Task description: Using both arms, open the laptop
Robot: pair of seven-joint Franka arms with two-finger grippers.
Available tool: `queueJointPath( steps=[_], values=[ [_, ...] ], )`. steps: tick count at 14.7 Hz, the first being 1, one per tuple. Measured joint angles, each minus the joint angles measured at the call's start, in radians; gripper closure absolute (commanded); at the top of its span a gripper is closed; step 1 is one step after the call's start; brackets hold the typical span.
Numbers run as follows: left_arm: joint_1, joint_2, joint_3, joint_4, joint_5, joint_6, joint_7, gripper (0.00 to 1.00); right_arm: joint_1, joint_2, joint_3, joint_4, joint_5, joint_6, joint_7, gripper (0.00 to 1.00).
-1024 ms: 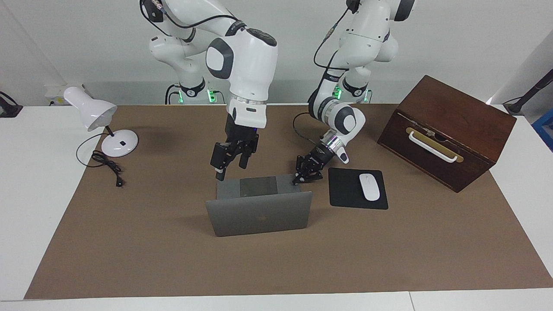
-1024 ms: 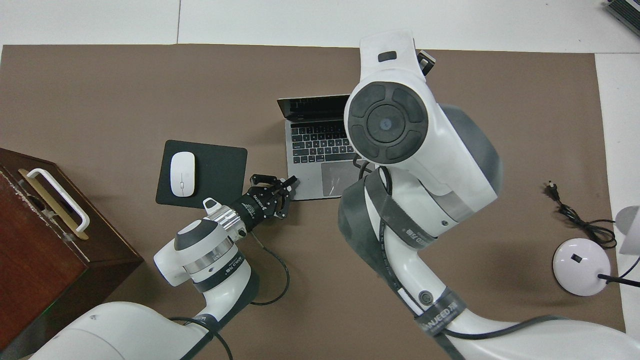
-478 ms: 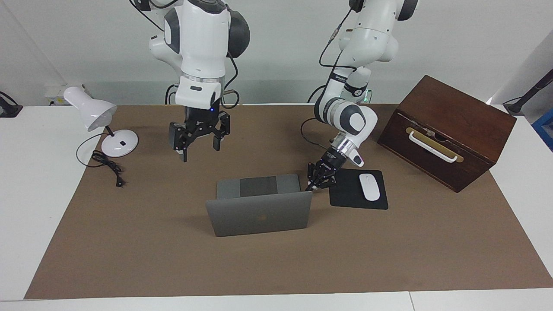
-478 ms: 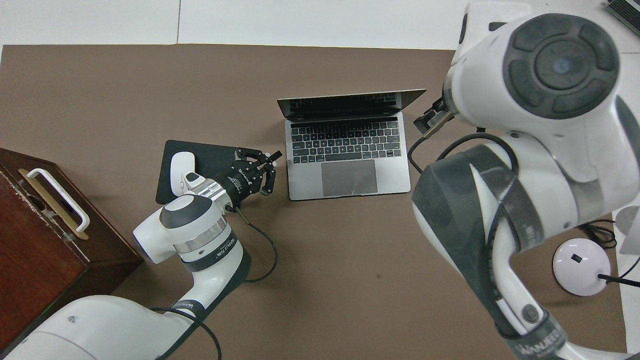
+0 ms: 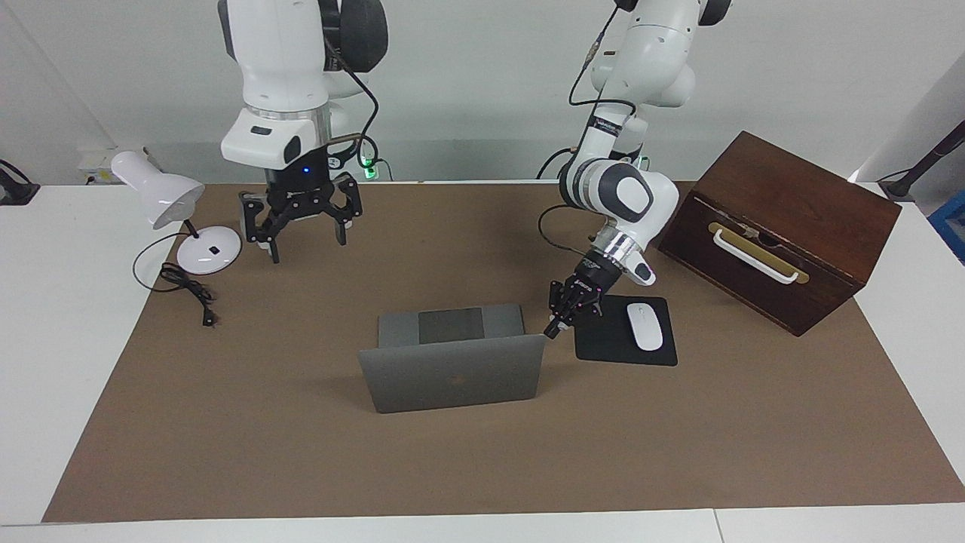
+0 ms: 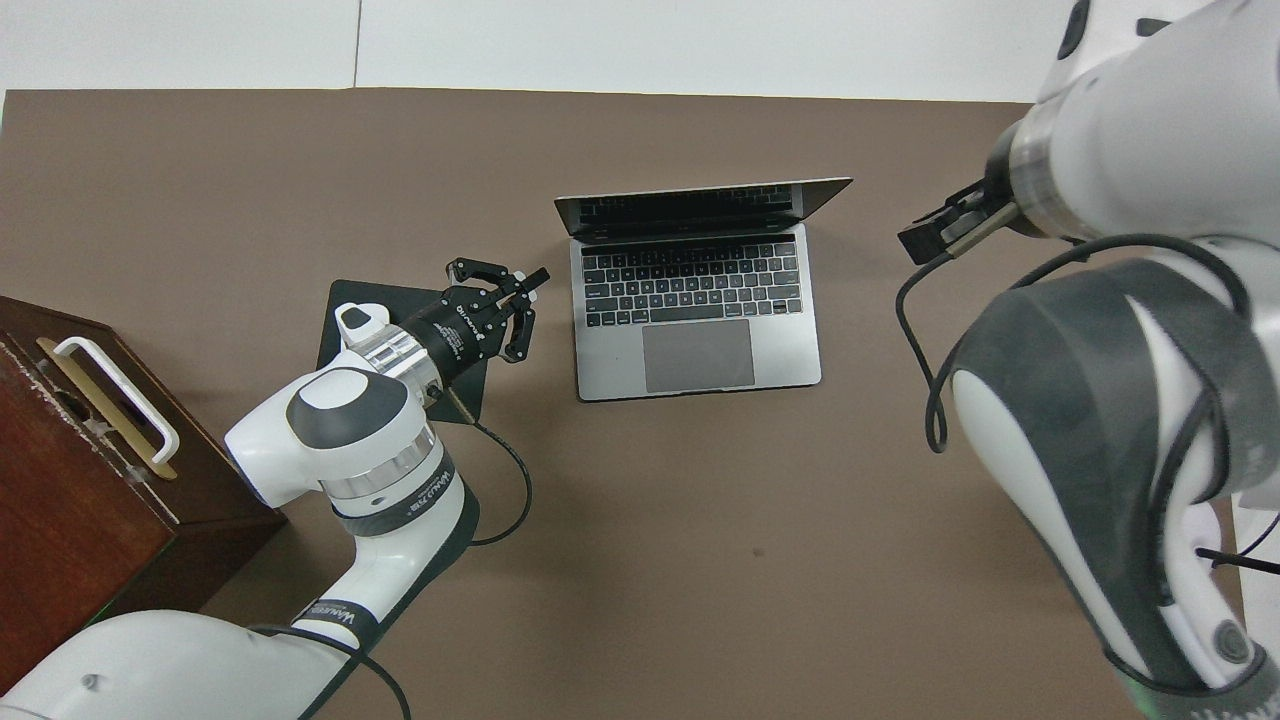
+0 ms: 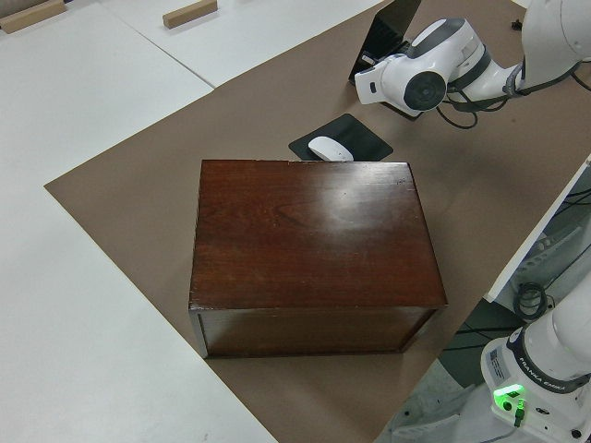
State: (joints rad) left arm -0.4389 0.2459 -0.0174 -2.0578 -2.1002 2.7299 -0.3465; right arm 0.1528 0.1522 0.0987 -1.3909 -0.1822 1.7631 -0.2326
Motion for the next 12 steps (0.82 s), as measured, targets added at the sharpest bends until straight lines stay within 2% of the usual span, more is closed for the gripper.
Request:
queueJointPath(
  steps=[2, 8, 12],
  values=[
    [0.018, -0.005, 0.001, 0.000, 0.080, 0.000, 0.000, 1.00, -0.035, -0.016, -0.001, 0.000, 0.030, -0.022, 0.017, 0.00],
    [0.118, -0.006, 0.002, 0.043, 0.457, -0.036, -0.012, 1.00, -0.065, -0.054, -0.001, 0.000, 0.096, -0.078, 0.154, 0.00],
    [0.215, 0.009, 0.004, 0.133, 0.781, -0.104, -0.016, 1.00, -0.082, -0.056, -0.001, 0.000, 0.117, -0.091, 0.231, 0.00]
  ],
)
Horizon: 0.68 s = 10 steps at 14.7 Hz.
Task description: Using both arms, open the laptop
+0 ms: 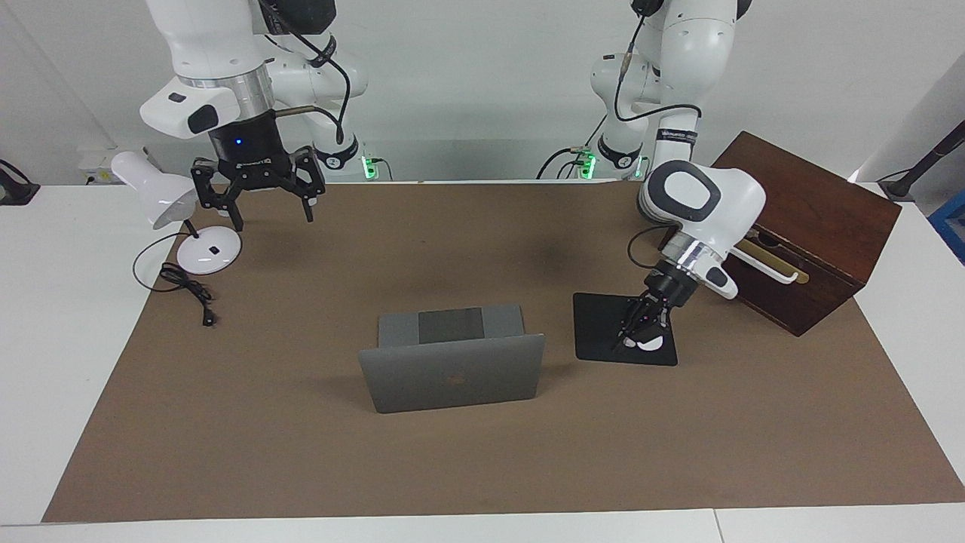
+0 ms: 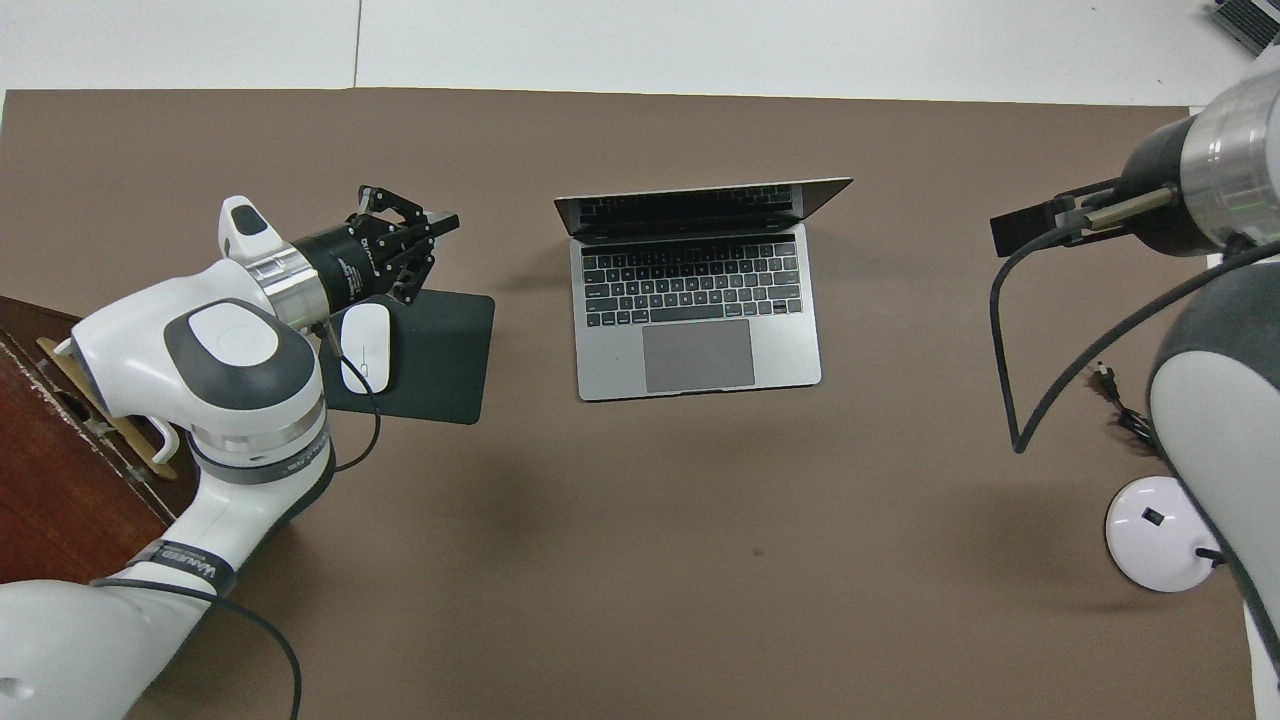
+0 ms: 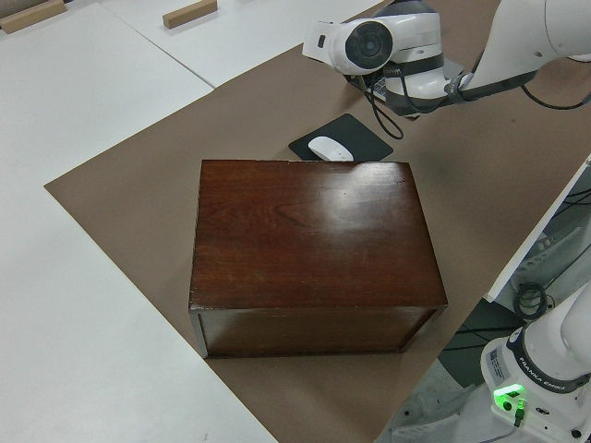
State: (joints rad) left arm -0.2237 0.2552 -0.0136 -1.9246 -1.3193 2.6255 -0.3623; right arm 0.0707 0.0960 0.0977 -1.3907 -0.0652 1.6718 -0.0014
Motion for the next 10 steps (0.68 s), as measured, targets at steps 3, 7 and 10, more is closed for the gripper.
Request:
queueJointPath(
  steps=[3, 7, 10],
  values=[
    [0.059, 0.040, 0.001, 0.097, 0.293, -0.032, -0.004, 1.00, -0.025, -0.013, 0.000, 0.000, 0.042, -0.039, 0.063, 0.00],
    [0.122, 0.095, 0.001, 0.213, 0.582, -0.119, -0.002, 1.00, -0.063, -0.032, -0.030, -0.001, 0.078, -0.102, 0.071, 0.00],
    [0.173, 0.122, 0.002, 0.319, 0.803, -0.283, -0.002, 1.00, -0.064, -0.038, -0.055, -0.021, 0.081, -0.106, 0.098, 0.00]
  ],
)
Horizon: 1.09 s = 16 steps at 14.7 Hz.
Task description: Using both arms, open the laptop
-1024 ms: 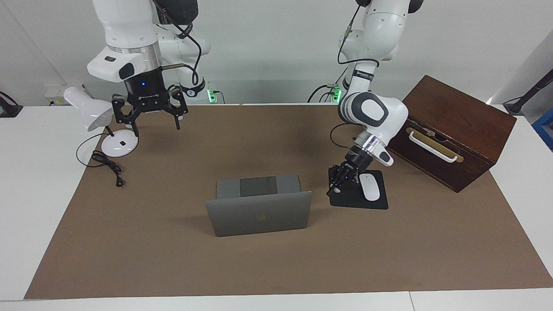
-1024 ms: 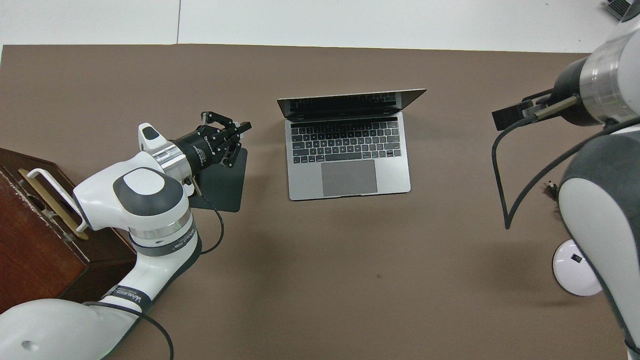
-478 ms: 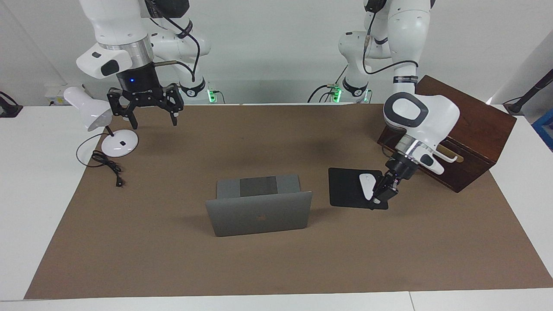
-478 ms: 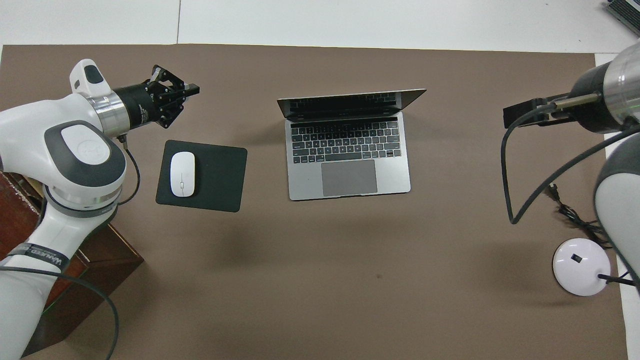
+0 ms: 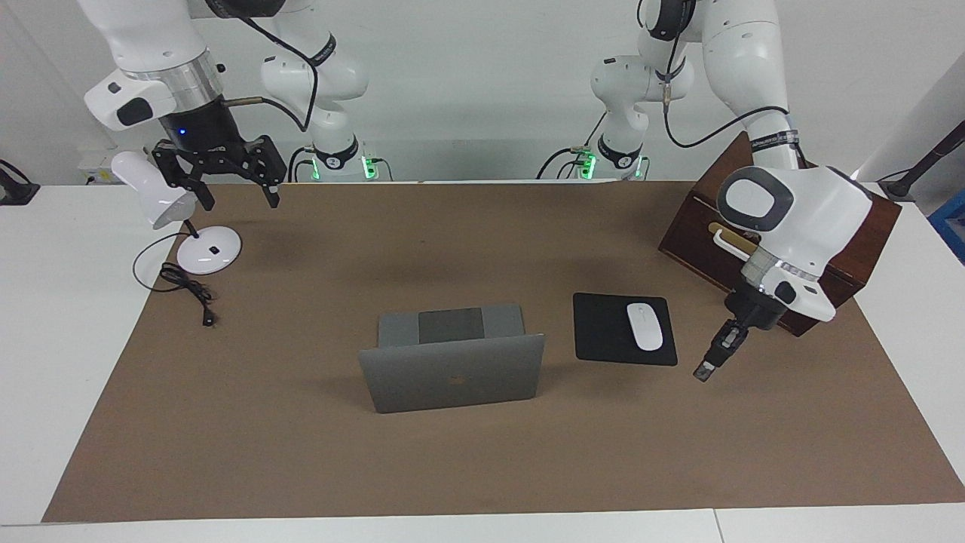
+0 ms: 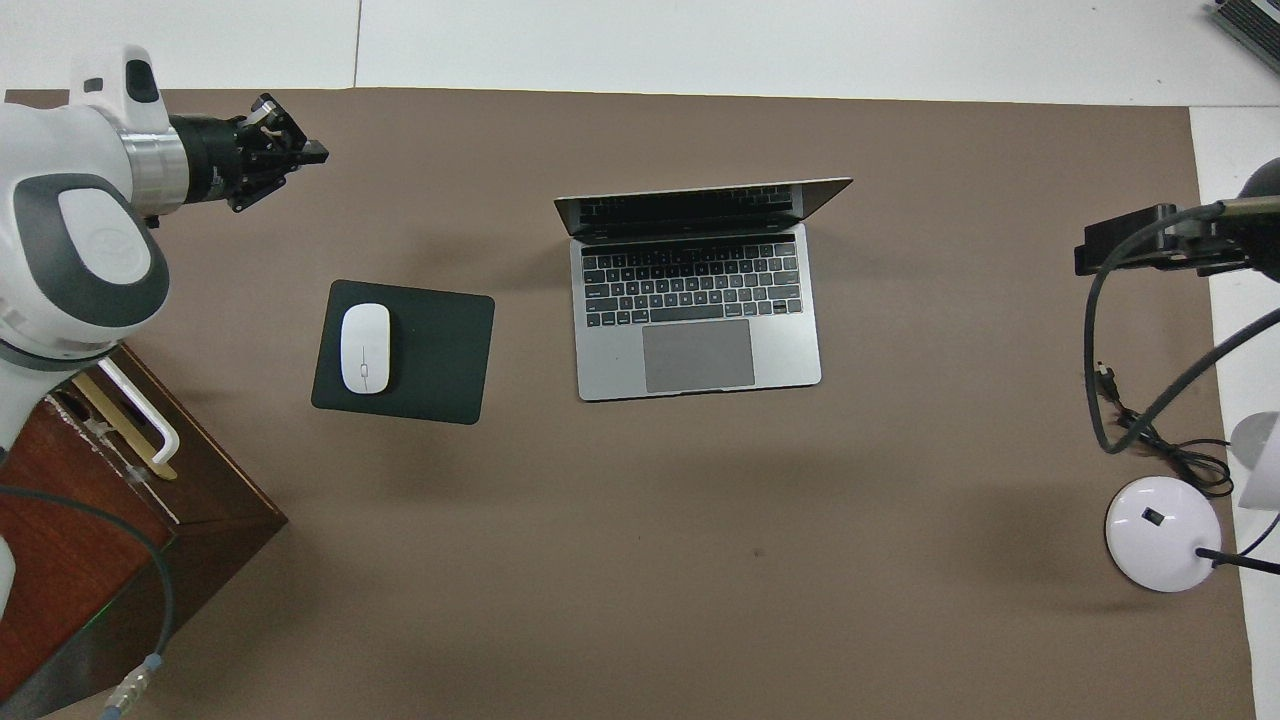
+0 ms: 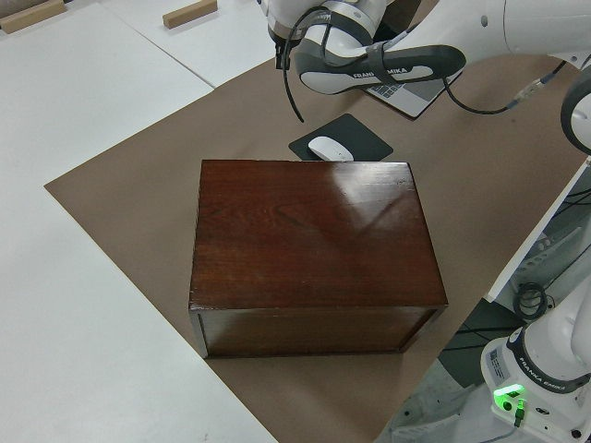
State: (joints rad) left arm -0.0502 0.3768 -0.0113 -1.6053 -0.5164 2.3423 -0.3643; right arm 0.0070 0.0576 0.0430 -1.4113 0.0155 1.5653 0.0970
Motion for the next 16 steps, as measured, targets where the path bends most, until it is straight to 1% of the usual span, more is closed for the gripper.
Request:
queueJointPath(
  steps=[3, 6, 9, 16],
  values=[
    [0.018, 0.006, 0.010, 0.064, 0.198, -0.157, 0.000, 1.00, 0.000, -0.010, -0.010, -0.024, 0.001, 0.000, 0.012, 0.00],
    [0.017, 0.005, 0.028, 0.090, 0.332, -0.294, 0.003, 1.00, 0.003, -0.028, -0.010, -0.033, 0.001, -0.001, 0.014, 0.00],
    [0.013, -0.033, 0.026, 0.108, 0.393, -0.415, 0.004, 1.00, 0.003, -0.046, -0.011, -0.048, 0.002, -0.007, 0.014, 0.00],
    [0.016, -0.188, 0.034, 0.108, 0.465, -0.733, 0.018, 1.00, 0.000, -0.061, -0.020, -0.136, 0.002, 0.046, 0.014, 0.00]
  ],
)
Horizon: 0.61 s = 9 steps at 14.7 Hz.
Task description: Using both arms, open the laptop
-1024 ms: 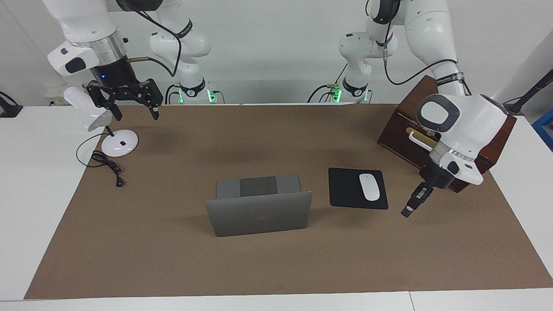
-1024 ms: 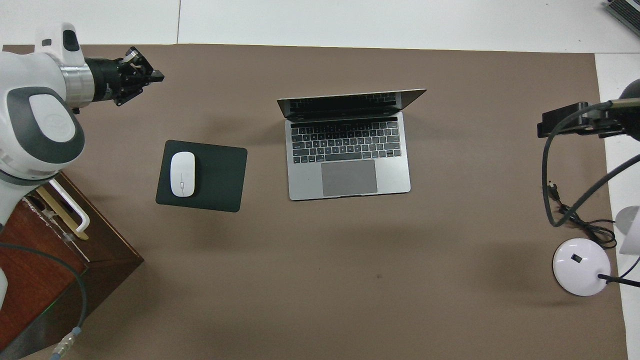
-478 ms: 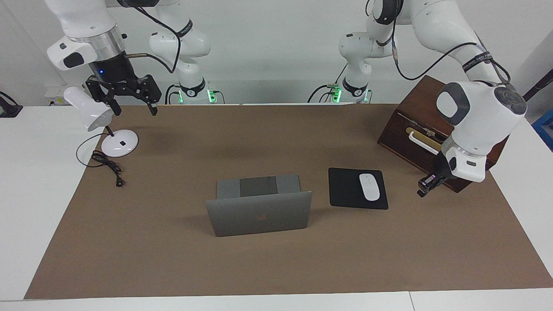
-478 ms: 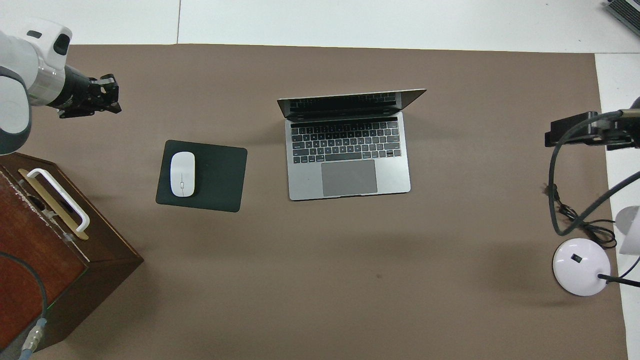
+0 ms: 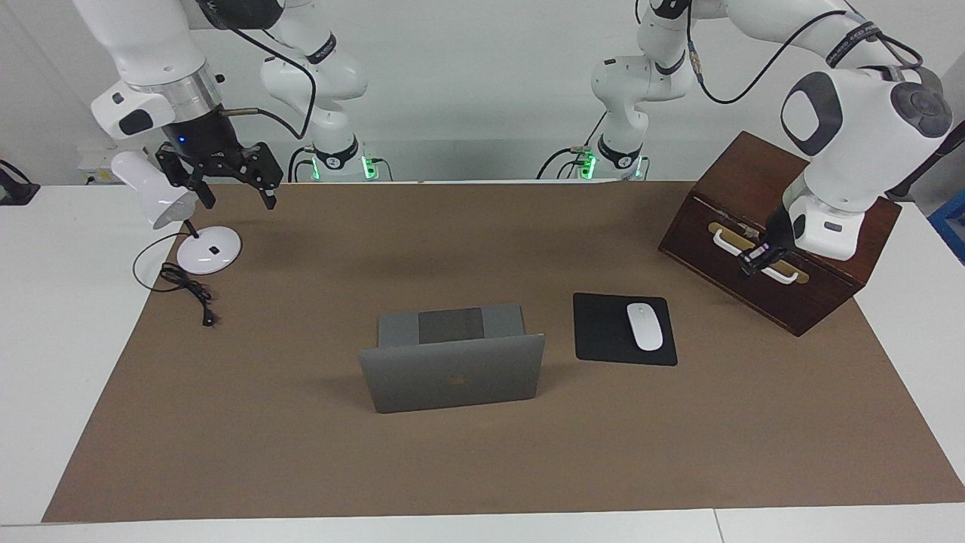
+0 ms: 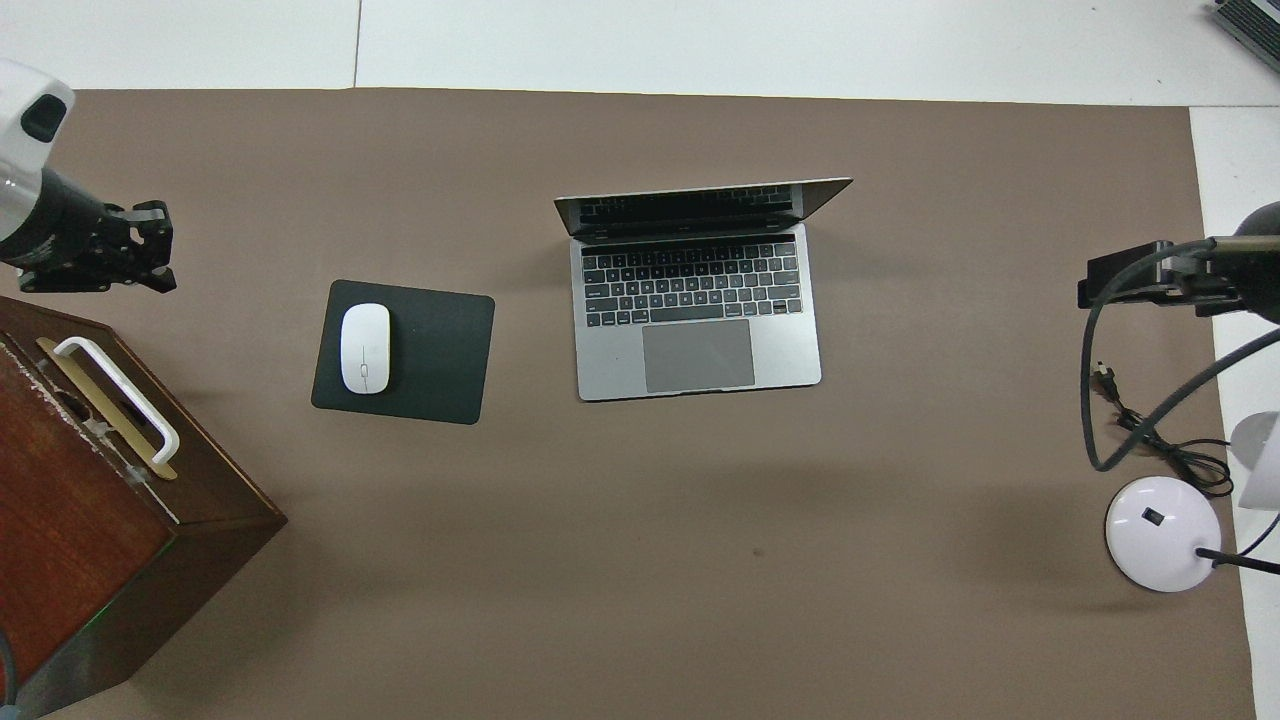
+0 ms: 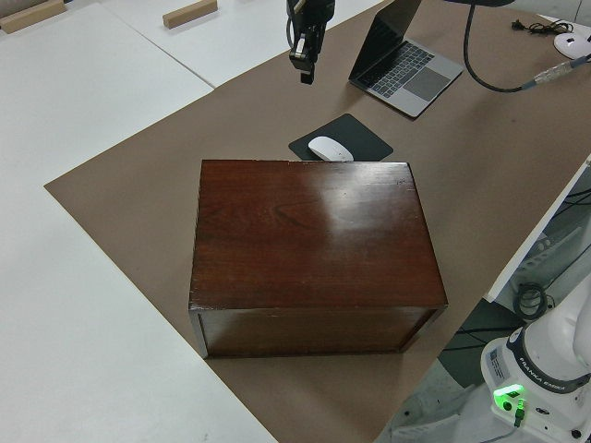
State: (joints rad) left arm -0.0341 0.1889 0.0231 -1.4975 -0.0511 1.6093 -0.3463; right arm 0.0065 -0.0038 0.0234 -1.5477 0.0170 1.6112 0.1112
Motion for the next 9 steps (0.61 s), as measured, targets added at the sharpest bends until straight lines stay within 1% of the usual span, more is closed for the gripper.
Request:
queueJointPath(
  steps=[2, 4, 5, 7, 8, 9],
  values=[
    [0.002, -0.062, 0.004, -0.022, 0.004, -0.077, 0.014, 1.00, 0.000, 0.000, 0.000, -0.026, 0.000, 0.027, 0.000, 0.00],
    [0.006, -0.153, 0.010, -0.090, 0.005, -0.118, 0.018, 1.00, 0.000, 0.000, -0.001, -0.046, 0.000, 0.047, 0.000, 0.00],
    [0.007, -0.202, 0.011, -0.134, 0.007, -0.134, 0.020, 0.95, -0.001, 0.000, -0.003, -0.050, 0.000, 0.052, 0.002, 0.00],
    [0.016, -0.274, 0.010, -0.209, 0.011, -0.147, 0.020, 0.81, -0.010, -0.003, -0.008, -0.049, 0.000, 0.060, 0.004, 0.00],
    [0.027, -0.296, 0.010, -0.237, 0.013, -0.150, 0.020, 0.63, -0.016, -0.005, -0.010, -0.047, 0.000, 0.065, 0.004, 0.00],
    [0.038, -0.309, 0.011, -0.254, 0.013, -0.150, 0.022, 0.35, -0.020, -0.008, -0.013, -0.046, 0.000, 0.078, 0.004, 0.00]
  ],
)
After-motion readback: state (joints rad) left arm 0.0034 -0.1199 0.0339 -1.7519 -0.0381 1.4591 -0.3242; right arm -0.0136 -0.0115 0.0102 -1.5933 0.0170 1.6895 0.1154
